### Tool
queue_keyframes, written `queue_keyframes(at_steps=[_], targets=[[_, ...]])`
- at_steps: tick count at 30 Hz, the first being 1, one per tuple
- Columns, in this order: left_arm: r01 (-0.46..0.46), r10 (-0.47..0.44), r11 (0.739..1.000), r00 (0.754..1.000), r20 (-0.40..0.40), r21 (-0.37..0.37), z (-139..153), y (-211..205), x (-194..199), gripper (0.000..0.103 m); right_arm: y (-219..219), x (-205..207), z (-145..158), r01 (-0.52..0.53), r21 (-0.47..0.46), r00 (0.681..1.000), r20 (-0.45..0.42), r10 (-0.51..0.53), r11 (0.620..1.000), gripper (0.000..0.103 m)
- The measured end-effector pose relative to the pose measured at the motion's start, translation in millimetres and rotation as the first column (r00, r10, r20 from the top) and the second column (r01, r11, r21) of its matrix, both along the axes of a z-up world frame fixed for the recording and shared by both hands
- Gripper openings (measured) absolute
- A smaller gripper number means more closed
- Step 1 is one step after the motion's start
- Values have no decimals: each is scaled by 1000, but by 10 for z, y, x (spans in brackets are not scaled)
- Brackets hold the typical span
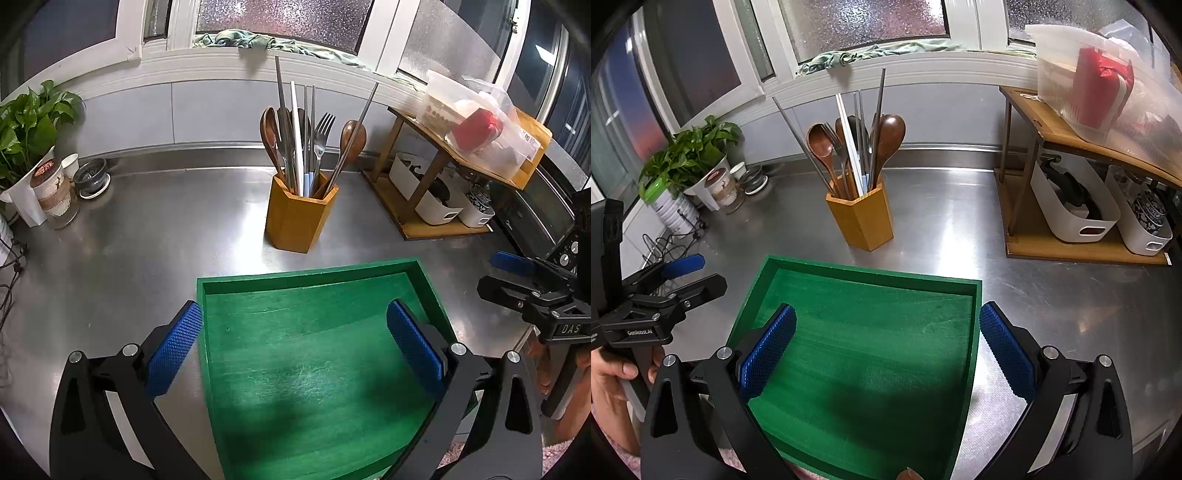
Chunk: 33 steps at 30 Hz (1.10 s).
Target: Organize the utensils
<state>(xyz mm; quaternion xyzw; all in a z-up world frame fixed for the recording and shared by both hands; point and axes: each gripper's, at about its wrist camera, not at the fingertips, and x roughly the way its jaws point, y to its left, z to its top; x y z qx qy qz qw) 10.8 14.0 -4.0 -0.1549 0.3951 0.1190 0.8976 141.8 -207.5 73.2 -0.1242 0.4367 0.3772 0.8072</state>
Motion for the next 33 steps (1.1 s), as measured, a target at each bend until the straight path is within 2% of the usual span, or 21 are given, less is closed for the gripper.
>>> queue_keyframes(at_steps=[17,22,25,33], targets=[[-7,7,1000,1000,1,0,32,-3,11,95,-77,39,21,13,2,1000,-1,-13,1000,99],[-21,21,999,1000,-15,29,40,-25,17,95,-66,34,20,13,1,1000,-3,-13,1000,99],[-14,14,1000,1000,-26,-4,17,-6,27,95,-69,31,17,11,0,1000,-4,-11,1000,99],[-21,21,1000,1000,-6,-18,32,-12,9,95,-64,0,11,13,-6,1000,10,-13,1000,99]])
